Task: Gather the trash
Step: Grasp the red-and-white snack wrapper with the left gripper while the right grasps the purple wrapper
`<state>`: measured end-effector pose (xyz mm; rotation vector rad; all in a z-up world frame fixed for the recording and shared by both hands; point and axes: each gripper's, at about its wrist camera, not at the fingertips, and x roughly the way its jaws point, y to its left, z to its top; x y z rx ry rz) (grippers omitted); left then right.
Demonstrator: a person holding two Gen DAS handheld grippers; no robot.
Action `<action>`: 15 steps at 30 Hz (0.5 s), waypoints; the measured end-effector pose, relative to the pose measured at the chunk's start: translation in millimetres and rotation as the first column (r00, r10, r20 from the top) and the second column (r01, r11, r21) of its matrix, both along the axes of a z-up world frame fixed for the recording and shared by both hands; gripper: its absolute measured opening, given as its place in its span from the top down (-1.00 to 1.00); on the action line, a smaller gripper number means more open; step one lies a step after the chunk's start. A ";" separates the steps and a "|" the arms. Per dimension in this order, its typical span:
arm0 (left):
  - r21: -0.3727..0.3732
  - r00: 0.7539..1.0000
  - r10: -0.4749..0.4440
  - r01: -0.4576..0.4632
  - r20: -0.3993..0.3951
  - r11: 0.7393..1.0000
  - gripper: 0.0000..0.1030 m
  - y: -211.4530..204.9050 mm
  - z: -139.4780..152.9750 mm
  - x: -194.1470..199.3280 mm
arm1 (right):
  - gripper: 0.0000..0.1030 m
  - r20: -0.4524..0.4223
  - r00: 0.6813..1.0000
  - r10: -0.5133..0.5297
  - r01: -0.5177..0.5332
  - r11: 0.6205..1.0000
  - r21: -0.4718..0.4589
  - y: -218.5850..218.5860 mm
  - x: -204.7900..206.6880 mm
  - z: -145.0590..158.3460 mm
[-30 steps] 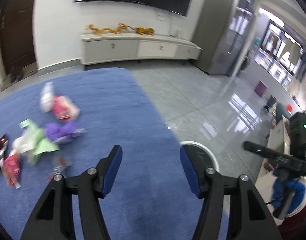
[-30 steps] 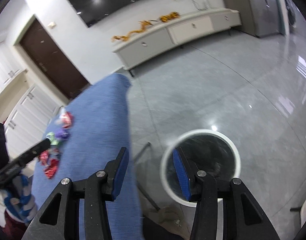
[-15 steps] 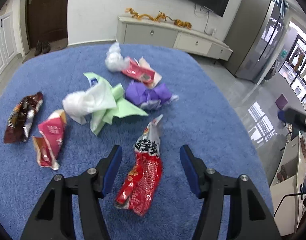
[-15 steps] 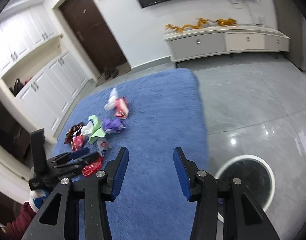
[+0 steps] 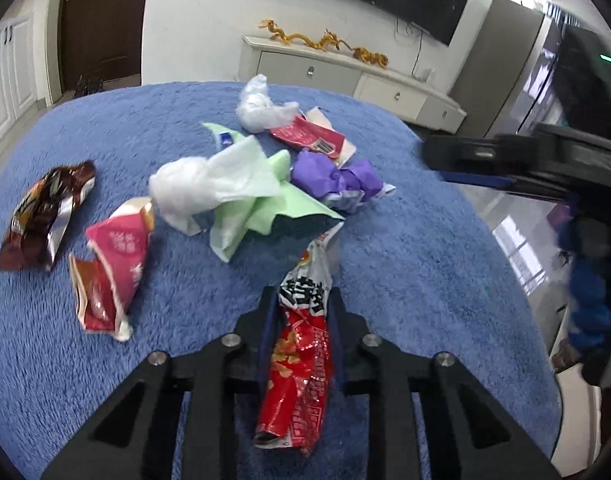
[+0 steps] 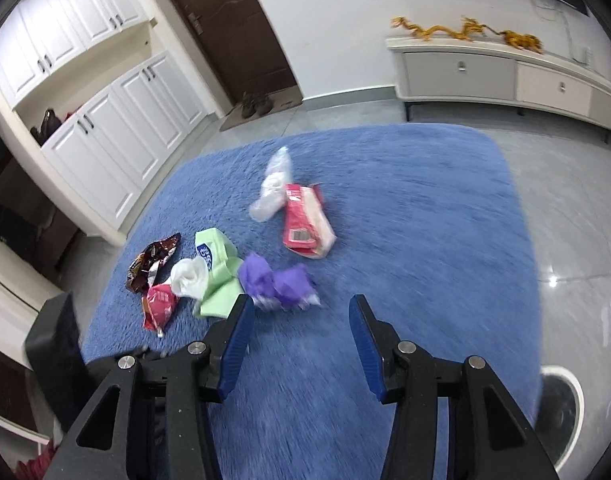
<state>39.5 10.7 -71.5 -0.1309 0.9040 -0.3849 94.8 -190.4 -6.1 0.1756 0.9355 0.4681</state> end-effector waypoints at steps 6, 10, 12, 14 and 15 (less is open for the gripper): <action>-0.079 1.000 0.024 -0.025 -0.007 0.997 0.57 10.4 -1.2 -2.2 | 0.09 -0.042 0.997 0.059 -0.060 0.998 -0.032 35.8 29.8 -25.4; -0.083 1.000 0.027 -0.027 -0.005 0.996 0.57 13.0 -3.6 -6.2 | 0.04 -0.040 0.998 0.058 -0.060 0.998 -0.035 40.3 36.3 -34.0; -0.081 1.000 0.026 -0.026 -0.004 0.996 0.57 15.3 -4.7 -8.8 | 0.04 -0.046 0.997 0.062 -0.063 0.998 -0.027 39.2 38.2 -33.8; -0.085 1.000 0.026 -0.027 -0.005 0.996 0.57 13.9 -4.1 -6.7 | 0.04 -0.047 0.997 0.066 -0.067 0.997 -0.029 38.4 36.7 -33.7; -0.088 1.000 0.027 -0.027 -0.006 0.996 0.57 14.7 -4.4 -6.7 | 0.03 -0.043 0.996 0.073 -0.075 0.997 -0.036 38.9 34.1 -33.5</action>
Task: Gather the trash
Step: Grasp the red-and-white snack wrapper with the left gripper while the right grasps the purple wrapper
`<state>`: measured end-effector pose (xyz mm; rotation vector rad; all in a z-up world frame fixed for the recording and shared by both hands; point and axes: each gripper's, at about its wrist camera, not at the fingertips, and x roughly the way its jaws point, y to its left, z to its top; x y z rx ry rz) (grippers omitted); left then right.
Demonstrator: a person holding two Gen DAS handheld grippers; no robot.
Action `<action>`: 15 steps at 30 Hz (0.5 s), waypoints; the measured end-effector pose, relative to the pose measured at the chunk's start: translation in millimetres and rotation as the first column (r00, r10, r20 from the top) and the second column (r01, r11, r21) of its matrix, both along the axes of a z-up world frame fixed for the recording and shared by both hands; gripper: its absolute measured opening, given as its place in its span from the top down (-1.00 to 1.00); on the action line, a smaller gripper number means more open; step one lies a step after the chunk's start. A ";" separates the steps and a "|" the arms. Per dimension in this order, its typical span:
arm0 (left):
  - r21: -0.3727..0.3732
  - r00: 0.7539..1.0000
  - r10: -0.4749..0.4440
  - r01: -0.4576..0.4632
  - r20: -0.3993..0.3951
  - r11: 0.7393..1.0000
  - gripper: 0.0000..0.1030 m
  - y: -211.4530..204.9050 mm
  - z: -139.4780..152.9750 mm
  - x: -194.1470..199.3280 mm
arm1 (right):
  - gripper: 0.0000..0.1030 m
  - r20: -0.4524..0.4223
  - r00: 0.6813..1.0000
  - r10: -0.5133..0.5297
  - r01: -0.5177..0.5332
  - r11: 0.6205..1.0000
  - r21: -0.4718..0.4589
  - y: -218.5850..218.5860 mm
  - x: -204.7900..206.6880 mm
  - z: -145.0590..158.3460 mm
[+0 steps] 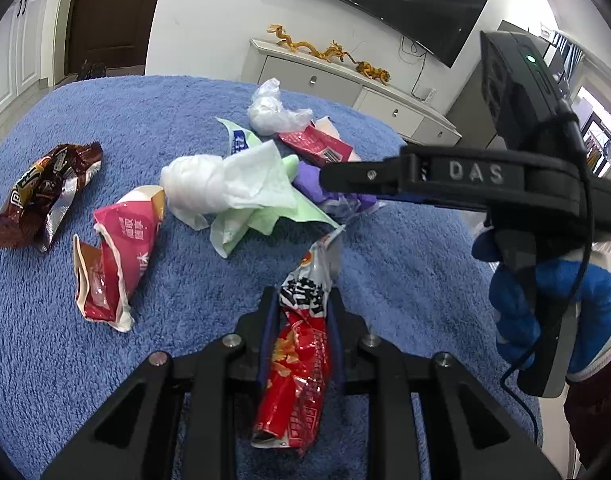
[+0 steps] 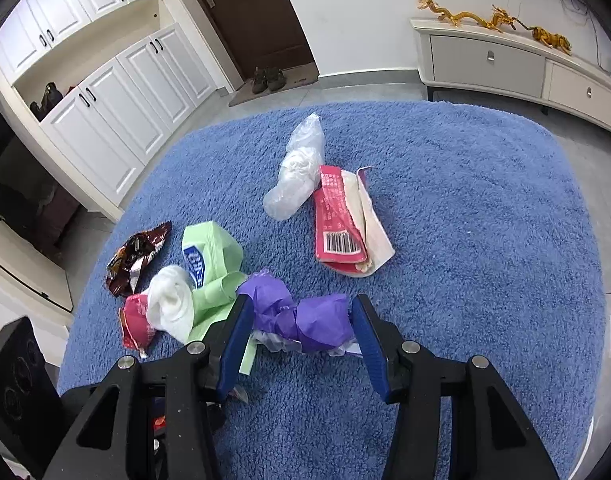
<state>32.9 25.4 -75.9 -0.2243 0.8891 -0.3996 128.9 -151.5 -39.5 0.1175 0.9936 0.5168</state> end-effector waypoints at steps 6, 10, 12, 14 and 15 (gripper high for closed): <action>-0.004 1.000 0.005 -0.005 0.000 1.000 0.57 -0.8 3.4 1.4 | 0.04 -0.018 0.999 0.040 -0.040 0.999 -0.008 5.1 -19.9 -4.0; -0.004 1.000 0.006 -0.006 0.000 1.000 0.57 -0.1 3.9 0.4 | 0.21 -0.018 0.999 0.035 -0.036 0.999 -0.009 3.0 -27.4 -7.2; -0.007 1.000 0.006 -0.006 0.000 1.000 0.57 0.3 4.0 0.2 | 0.23 -0.024 0.999 0.027 -0.027 1.000 -0.005 3.1 -25.8 -9.1; -0.011 1.000 0.006 -0.006 -0.001 1.000 0.57 1.1 4.2 -0.3 | 0.23 -0.023 0.999 0.022 -0.023 1.000 -0.016 4.0 -23.3 -11.5; -0.011 1.000 0.007 -0.007 -0.001 1.000 0.57 1.3 4.4 -0.6 | 0.23 -0.020 1.000 0.024 -0.024 0.999 -0.024 5.1 -22.9 -12.1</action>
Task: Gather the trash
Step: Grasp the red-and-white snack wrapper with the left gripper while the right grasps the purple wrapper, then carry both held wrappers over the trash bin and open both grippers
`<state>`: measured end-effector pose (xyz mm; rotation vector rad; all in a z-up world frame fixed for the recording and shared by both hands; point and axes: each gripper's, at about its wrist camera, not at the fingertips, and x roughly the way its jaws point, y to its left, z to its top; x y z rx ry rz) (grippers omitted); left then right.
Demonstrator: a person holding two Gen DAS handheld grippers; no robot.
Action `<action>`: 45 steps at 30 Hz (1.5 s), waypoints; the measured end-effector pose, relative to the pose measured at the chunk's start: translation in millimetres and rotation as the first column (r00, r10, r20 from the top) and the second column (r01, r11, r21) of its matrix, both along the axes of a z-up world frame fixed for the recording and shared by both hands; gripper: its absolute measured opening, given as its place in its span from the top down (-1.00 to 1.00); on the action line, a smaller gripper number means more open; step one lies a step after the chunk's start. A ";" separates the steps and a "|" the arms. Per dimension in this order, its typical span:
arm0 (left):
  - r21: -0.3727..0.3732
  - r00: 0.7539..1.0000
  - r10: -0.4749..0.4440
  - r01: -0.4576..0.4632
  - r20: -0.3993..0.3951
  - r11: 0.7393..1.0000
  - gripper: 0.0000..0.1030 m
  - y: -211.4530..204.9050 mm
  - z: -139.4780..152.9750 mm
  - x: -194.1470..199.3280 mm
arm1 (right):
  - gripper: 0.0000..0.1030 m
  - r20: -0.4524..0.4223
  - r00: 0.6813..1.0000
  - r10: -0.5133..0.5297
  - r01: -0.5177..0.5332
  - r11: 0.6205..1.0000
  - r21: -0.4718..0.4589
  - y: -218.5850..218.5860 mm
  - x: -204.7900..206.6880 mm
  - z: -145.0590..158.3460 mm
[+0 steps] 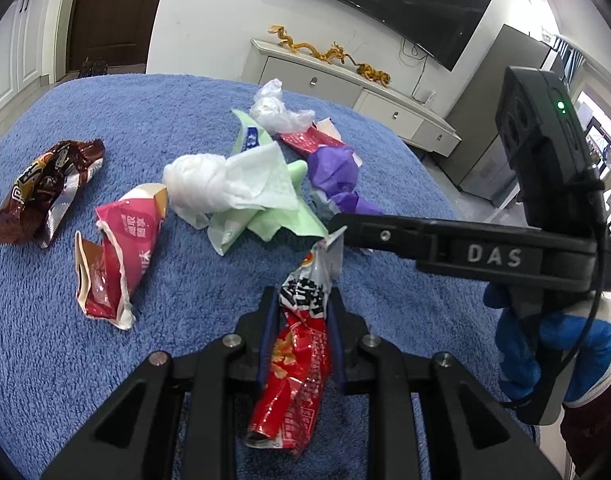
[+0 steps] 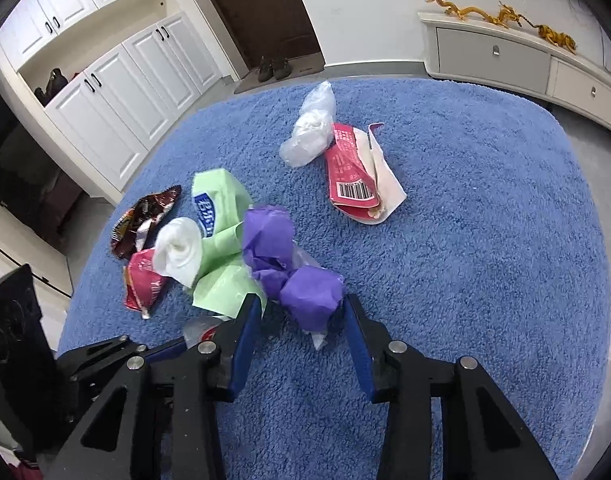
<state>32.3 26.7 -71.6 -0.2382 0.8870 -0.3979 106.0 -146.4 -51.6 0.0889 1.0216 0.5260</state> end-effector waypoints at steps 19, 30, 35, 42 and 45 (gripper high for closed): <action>-0.014 1.000 0.002 -0.002 -0.004 1.000 0.57 1.5 1.1 -1.4 | 0.41 0.127 0.988 0.086 -0.069 0.989 -0.133 23.9 15.2 1.4; 0.011 0.998 -0.067 0.068 -0.017 0.998 0.60 -30.3 16.8 -21.3 | 0.42 0.179 0.984 -0.024 0.013 0.998 0.062 -73.2 -63.9 44.1; 0.021 0.987 -0.156 0.155 0.032 0.988 0.60 -73.3 47.0 -33.8 | 0.42 0.194 0.969 -0.153 0.130 0.983 0.130 -143.4 -105.5 59.2; 0.003 0.946 -0.322 0.322 0.036 0.947 0.60 -170.4 77.1 -31.7 | 0.42 0.166 0.912 -0.376 0.357 0.925 0.133 -250.2 -144.6 41.7; 0.039 0.918 -0.396 0.396 0.014 0.918 0.60 -229.0 76.1 -22.3 | 0.41 0.100 0.877 -0.469 0.457 0.881 0.124 -293.6 -153.4 13.1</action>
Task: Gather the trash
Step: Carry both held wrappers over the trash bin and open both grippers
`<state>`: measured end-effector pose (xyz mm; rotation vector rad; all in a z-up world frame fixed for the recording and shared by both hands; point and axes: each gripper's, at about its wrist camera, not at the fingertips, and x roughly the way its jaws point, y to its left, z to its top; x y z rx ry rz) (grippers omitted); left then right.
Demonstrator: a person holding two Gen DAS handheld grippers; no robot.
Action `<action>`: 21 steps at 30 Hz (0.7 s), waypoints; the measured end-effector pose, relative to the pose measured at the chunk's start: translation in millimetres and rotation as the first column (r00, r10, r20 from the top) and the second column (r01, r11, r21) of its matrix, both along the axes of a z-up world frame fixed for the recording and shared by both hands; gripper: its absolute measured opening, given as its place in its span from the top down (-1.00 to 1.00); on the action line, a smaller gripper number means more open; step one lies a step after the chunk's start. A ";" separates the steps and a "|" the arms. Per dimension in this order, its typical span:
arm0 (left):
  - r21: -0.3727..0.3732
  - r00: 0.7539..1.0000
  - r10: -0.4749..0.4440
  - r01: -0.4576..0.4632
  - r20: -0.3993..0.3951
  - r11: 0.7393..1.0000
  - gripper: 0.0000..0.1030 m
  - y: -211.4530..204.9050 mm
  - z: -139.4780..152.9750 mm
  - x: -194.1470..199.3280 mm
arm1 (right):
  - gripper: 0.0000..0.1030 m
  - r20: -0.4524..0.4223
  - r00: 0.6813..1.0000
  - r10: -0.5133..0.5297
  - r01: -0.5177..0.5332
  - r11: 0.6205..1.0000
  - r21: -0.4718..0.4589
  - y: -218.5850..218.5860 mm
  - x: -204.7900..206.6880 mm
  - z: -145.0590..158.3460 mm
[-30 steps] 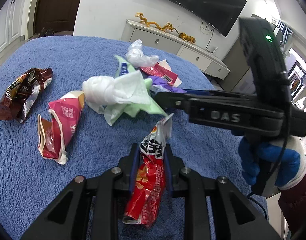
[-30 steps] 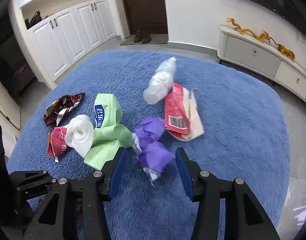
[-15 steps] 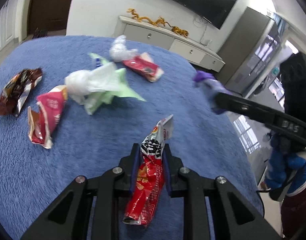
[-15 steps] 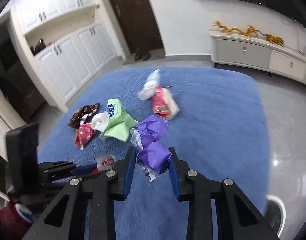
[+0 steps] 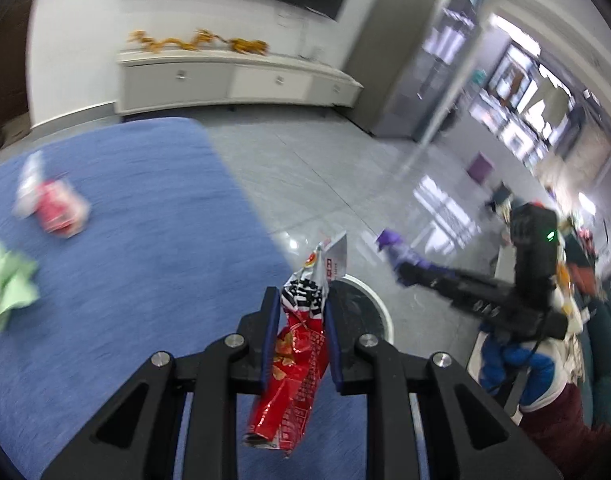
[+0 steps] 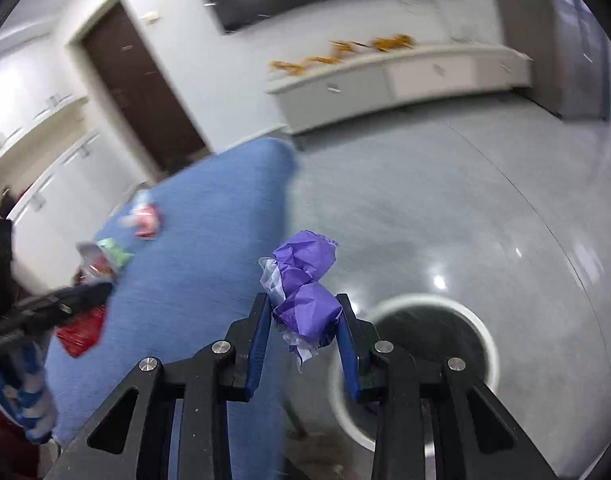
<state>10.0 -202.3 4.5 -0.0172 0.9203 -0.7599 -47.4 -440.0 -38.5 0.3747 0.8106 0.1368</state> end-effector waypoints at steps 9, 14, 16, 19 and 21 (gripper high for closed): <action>0.102 0.987 -0.116 0.127 -0.110 0.987 0.54 -139.7 -42.5 32.7 | 0.37 -0.179 0.974 -0.139 0.157 0.983 0.090 -60.4 3.1 -77.1; 0.085 0.968 -0.133 0.154 -0.211 0.984 0.16 -178.6 -66.2 52.8 | 0.05 -0.234 0.957 -0.171 0.196 0.977 0.088 -78.0 4.7 -99.9; 0.070 0.964 -0.134 0.154 -0.230 0.986 -0.04 -183.8 -69.4 54.0 | -0.04 -0.247 0.950 -0.192 0.221 0.971 0.095 -85.3 2.1 -107.3; 0.072 0.964 -0.138 0.158 -0.227 0.985 -0.05 -185.3 -68.1 51.6 | -0.05 -0.259 0.942 -0.216 0.248 0.963 0.101 -95.4 -5.3 -112.7; 0.082 0.970 -0.138 0.156 -0.200 0.984 -0.05 -179.6 -62.8 46.0 | -0.05 -0.257 0.940 -0.226 0.260 0.960 0.108 -96.9 -7.6 -110.3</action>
